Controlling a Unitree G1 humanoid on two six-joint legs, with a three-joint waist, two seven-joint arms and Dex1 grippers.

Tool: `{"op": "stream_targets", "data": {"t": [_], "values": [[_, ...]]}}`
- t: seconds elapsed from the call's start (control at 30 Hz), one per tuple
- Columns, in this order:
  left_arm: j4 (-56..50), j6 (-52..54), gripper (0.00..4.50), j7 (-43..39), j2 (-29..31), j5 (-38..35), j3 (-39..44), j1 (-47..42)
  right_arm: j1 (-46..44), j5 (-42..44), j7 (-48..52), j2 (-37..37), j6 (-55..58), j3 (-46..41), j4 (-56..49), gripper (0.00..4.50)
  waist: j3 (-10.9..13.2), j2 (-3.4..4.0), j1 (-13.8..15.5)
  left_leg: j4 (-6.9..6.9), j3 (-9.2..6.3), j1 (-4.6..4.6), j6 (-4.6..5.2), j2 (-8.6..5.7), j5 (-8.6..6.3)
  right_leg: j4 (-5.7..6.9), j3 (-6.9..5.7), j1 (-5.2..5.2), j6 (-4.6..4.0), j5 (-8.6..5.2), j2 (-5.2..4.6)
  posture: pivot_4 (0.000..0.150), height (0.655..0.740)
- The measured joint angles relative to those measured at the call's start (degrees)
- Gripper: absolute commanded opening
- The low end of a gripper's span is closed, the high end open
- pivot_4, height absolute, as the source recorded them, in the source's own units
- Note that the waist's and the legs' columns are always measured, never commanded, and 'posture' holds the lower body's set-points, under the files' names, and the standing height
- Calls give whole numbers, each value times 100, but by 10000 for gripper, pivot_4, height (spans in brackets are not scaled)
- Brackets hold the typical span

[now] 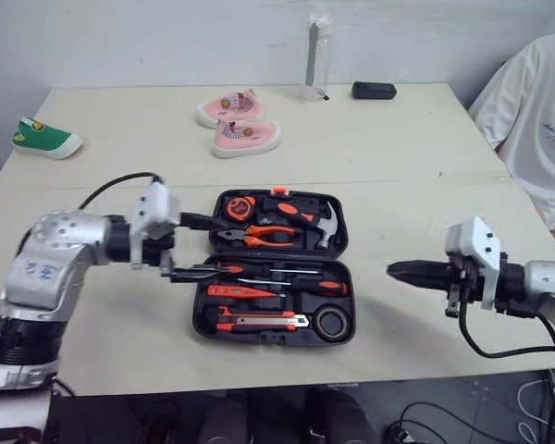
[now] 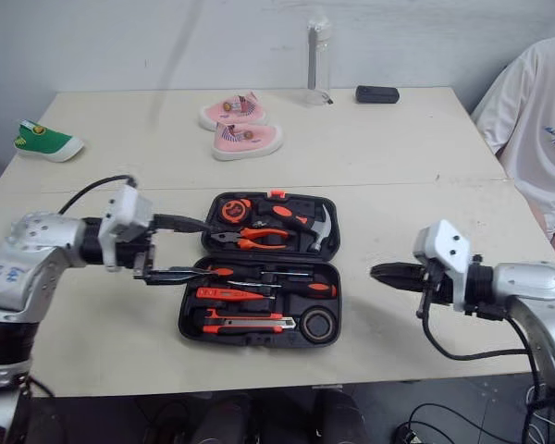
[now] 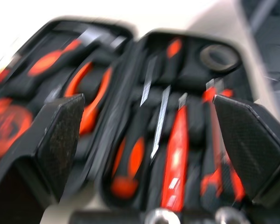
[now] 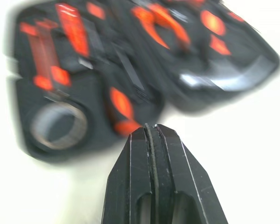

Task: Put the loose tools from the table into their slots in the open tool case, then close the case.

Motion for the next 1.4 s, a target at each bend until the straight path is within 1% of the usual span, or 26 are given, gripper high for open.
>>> {"op": "stream_targets", "data": {"t": [0.07, 0.1, 0.17, 0.23, 0.27, 0.33, 0.37, 0.4, 0.43, 0.5, 0.6, 0.7, 0.8, 0.97, 1.27, 1.4], "values": [[719, -455, 45000, 97, 173, 304, 147, 99, -20, -286, -197, -3, -59, 29, 308, 305, 0, 1, -5, -1, 5, 1, 0, 0, 0, -3, 4, -7, 0, 0, 0, 1500, 7316], [1152, -737, 42345, 144, 231, 475, 181, 85, -116, -455, -278, -3, -67, 181, 463, 12, 0, 1, -9, -2, 8, 3, 0, 1, 0, -3, 5, -9, -1, -1, 0, 1500, 7316], [1639, -1065, 36599, 181, 242, 671, 178, 2, -251, -631, -348, 1, -99, 427, 590, 0, 1, 2, -9, -8, 10, 2, 0, 1, 0, 0, 7, -14, -2, -1, -1, 1500, 7316], [2181, -1518, 27482, 184, 222, 950, 58, -180, -617, -857, -426, 132, -196, 788, 838, 0, 1, 2, -11, -8, 14, 0, -1, 0, 0, 4, 7, -14, -2, -1, -2, 1500, 7316], [2402, -1719, 22056, 189, 175, 1096, -46, -287, -816, -958, -468, 235, -225, 952, 976, 0, 1, 2, -12, -7, 17, 1, -1, -1, 0, 5, 8, -14, -1, -1, -2, 1500, 7316], [2826, -2127, 12106, 215, -59, 1366, -300, -498, -1259, -1207, -528, 446, -325, 1365, 1345, 0, 1, 2, -6, -7, 18, -2, 0, -3, 0, 5, 6, -15, 0, 0, -3, 1500, 7316], [2962, -2244, 8665, 232, -189, 1463, -397, -582, -1429, -1317, -541, 535, -375, 1506, 1513, 0, 1, 2, -4, -6, 18, -5, 0, -3, 0, 6, 4, -17, 1, 0, -2, 1500, 7316], [3061, -2342, 3678, 247, -293, 1534, -493, -641, -1549, -1404, -546, 598, -433, 1629, 1639, 0, 1, 2, -3, -6, 20, -10, 0, -4, 0, 5, 3, -20, 1, 1, -1, 1500, 7316], [3188, -2434, 313, 259, -410, 1599, -573, -715, -1688, -1509, -543, 680, -478, 1773, 1792, 0, 1, 2, -6, -4, 20, -13, 0, -3, 0, 6, 2, -22, 2, 1, 0, 1500, 7316], [3302, -2514, 313, 276, -563, 1664, -635, -802, -1815, -1627, -511, 769, -560, 1952, 1935, 0, 1, 1, -14, -3, 22, -22, 0, -2, 1, 7, -1, -32, 2, 1, 2, 1500, 7316], [3166, -2419, 313, 191, -676, 1667, -704, -796, -1999, -1745, -369, 963, -609, 2248, 2002, 0, 1, 2, -36, -2, 26, -22, 0, 1, 1, 8, -8, -33, 3, 1, 6, 1500, 7316], [2668, -2127, 313, 35, -786, 1561, -753, -738, -2186, -1748, -305, 1228, -578, 2446, 1956, 0, 1, 2, -86, 0, 27, -21, 0, 2, 1, 12, -6, -33, 3, 1, 5, 1500, 7316], [2168, -1760, 313, 2, -788, 1432, -724, -553, -2221, -1695, -230, 1370, -543, 2463, 1808, 0, 1, 2, -107, 0, 20, -23, -1, 2, 1, 9, -4, -32, 3, 1, 3, 1500, 7316], [1498, -1359, 313, 19, -788, 1351, -677, -169, -2165, -1706, -236, 1324, -433, 2406, 1788, 0, 1, 2, -112, 2, 17, -23, 1, -3, 0, 6, -4, -24, 4, 2, -4, 1500, 7316], [960, -1050, 313, 157, -844, 1309, -663, 153, -1609, -1498, 52, 1004, -183, 2213, 1180, 0, 1, 2, -98, -1, 15, -21, 0, -1, 0, 4, -3, -24, 4, 2, -4, 1500, 7316], [838, -983, 313, 224, -838, 1310, -660, 226, -1526, -1508, 14, 999, -181, 2211, 1136, 0, 1, 2, -107, -1, 15, -12, 0, 0, 0, 6, -2, -17, 4, 2, -4, 1500, 7316]]}}
